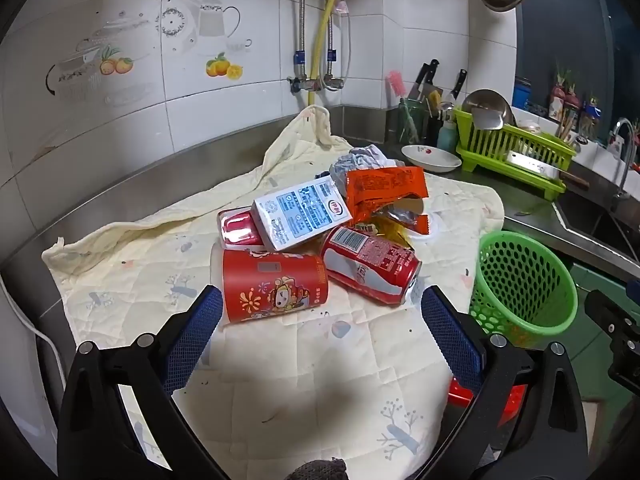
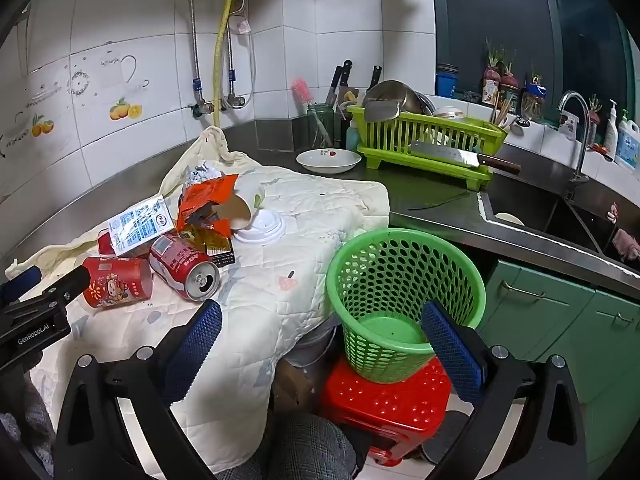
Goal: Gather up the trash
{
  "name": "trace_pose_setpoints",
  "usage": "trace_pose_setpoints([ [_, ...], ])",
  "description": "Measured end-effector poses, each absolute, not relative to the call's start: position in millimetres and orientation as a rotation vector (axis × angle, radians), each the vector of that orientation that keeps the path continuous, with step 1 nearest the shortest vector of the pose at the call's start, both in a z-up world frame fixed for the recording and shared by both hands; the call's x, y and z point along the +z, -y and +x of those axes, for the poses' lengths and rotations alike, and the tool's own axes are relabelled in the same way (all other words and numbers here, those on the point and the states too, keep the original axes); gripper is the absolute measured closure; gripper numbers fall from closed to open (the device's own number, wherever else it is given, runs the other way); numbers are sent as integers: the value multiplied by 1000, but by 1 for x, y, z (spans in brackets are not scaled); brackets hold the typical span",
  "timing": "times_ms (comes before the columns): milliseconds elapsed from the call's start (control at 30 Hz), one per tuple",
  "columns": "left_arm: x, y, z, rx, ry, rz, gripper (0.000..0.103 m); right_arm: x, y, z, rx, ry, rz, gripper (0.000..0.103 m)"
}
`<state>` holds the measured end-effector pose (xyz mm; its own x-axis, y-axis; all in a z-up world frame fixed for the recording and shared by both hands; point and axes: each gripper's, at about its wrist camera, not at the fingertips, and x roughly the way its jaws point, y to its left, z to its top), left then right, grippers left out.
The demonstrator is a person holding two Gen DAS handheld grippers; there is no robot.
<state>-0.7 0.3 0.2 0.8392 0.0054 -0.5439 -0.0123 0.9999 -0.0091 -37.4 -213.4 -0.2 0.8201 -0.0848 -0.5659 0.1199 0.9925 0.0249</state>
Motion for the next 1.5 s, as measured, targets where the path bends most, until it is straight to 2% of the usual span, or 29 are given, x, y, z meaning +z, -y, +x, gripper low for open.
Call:
trace_pose_setpoints([
  [1500, -7, -2, 7, 15, -600, -14, 5, -5, 209, -32, -99, -616, 55, 6],
])
